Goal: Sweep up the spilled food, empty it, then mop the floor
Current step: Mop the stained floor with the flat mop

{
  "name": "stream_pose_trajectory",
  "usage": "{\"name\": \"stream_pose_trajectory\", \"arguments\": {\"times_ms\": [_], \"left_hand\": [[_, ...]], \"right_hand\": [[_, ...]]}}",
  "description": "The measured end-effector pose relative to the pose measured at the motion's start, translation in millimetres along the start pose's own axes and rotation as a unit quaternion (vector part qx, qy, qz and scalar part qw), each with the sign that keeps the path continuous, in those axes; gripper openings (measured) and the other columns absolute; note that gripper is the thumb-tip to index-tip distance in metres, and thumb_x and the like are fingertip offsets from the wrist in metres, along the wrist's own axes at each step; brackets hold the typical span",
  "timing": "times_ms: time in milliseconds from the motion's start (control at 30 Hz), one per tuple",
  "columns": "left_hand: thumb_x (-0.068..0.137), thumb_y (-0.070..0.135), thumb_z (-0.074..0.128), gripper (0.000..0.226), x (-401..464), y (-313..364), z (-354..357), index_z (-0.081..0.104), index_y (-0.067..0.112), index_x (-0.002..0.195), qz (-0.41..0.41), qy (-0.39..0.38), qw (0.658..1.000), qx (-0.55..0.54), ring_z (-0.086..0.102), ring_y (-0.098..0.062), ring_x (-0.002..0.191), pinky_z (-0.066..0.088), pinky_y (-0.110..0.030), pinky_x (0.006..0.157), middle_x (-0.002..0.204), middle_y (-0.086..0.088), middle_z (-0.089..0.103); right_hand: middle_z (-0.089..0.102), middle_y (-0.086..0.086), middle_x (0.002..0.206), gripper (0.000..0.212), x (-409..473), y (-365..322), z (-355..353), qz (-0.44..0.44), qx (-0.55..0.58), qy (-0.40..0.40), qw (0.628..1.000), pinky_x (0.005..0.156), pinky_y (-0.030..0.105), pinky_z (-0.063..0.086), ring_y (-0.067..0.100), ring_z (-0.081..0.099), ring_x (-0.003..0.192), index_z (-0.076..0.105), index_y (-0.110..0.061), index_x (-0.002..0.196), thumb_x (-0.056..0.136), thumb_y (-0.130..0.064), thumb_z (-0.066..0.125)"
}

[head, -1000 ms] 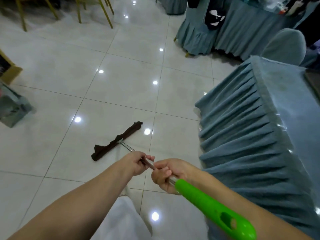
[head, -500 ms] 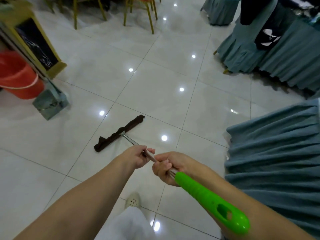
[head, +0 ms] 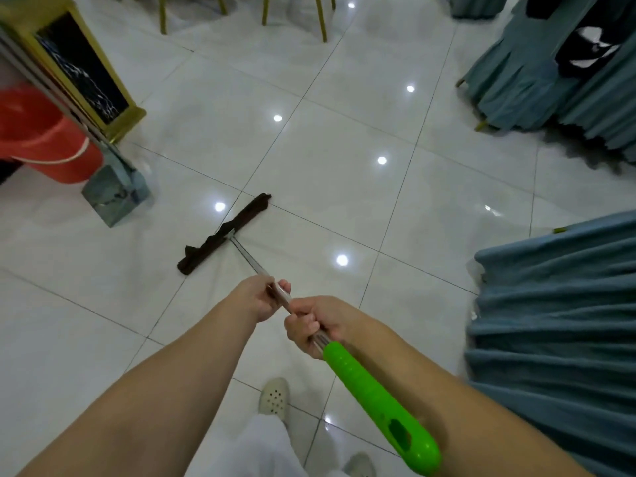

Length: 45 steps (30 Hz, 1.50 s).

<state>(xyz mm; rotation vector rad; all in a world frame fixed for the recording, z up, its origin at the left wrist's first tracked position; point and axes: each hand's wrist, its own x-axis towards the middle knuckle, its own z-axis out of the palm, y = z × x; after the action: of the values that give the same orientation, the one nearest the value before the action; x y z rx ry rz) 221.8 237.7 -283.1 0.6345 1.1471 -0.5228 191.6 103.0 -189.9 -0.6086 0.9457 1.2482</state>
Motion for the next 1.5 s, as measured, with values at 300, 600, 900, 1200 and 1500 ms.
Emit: {"name": "stream_pose_trajectory", "arguments": {"times_ms": [300, 600, 900, 1200, 1500], "left_hand": [[0.100, 0.003, 0.031, 0.022, -12.5, -76.2, 18.4, 0.043, -0.003, 0.083, 0.032, 0.030, 0.996, 0.082, 0.052, -0.023, 0.062, 0.054, -0.028, 0.057, 0.074, -0.019, 0.051], [0.099, 0.001, 0.033, 0.021, -34.0, -224.7, 64.0, 0.042, -0.004, 0.080, 0.040, 0.022, 0.993, 0.108, 0.055, -0.024, 0.065, 0.047, -0.036, 0.079, 0.076, -0.020, 0.053], [0.100, 0.005, 0.035, 0.018, -58.4, -372.5, 127.1, 0.042, -0.003, 0.085, 0.002, -0.032, 0.988, 0.153, 0.058, -0.025, 0.064, 0.051, -0.036, 0.070, 0.069, -0.022, 0.054], [0.100, 0.002, 0.034, 0.021, -87.5, -440.6, 151.7, 0.041, 0.000, 0.080, -0.028, -0.083, 0.987, 0.133, 0.061, -0.024, 0.034, 0.049, -0.032, 0.031, 0.082, -0.024, 0.055], [0.098, 0.000, 0.038, 0.018, -101.3, -446.9, 131.8, 0.048, -0.010, 0.086, -0.024, -0.093, 0.993, 0.065, 0.061, -0.024, 0.035, 0.050, -0.030, 0.032, 0.049, -0.021, 0.061]], "right_hand": [[0.025, -0.003, 0.066, 0.027, -38.0, 27.8, -61.8, -0.035, 0.029, 0.007, 0.999, 0.026, 0.008, 0.026, 0.006, 0.031, 0.025, 0.047, -0.017, 0.076, 0.098, -0.005, 0.038], [0.032, 0.000, 0.064, 0.026, -125.3, 72.1, -185.7, -0.039, 0.056, 0.025, 0.997, 0.024, 0.010, 0.028, 0.007, 0.032, 0.024, 0.052, -0.013, 0.076, 0.097, -0.004, 0.039], [0.036, 0.003, 0.039, 0.026, -223.4, 119.9, -306.7, -0.048, 0.118, 0.046, 0.991, 0.025, 0.008, 0.026, 0.009, 0.032, 0.020, 0.048, -0.016, 0.075, 0.099, -0.012, 0.040], [0.035, -0.001, 0.065, 0.024, -271.9, 150.3, -344.3, -0.125, 0.173, 0.069, 0.975, 0.025, 0.008, 0.027, 0.008, 0.031, 0.022, 0.048, -0.028, 0.094, 0.101, -0.008, 0.037], [0.030, -0.003, 0.057, 0.018, -288.8, 147.4, -336.5, -0.029, 0.047, 0.083, 0.995, 0.024, 0.009, 0.029, 0.009, 0.033, 0.022, 0.051, -0.014, 0.083, 0.099, -0.015, 0.043]]}}
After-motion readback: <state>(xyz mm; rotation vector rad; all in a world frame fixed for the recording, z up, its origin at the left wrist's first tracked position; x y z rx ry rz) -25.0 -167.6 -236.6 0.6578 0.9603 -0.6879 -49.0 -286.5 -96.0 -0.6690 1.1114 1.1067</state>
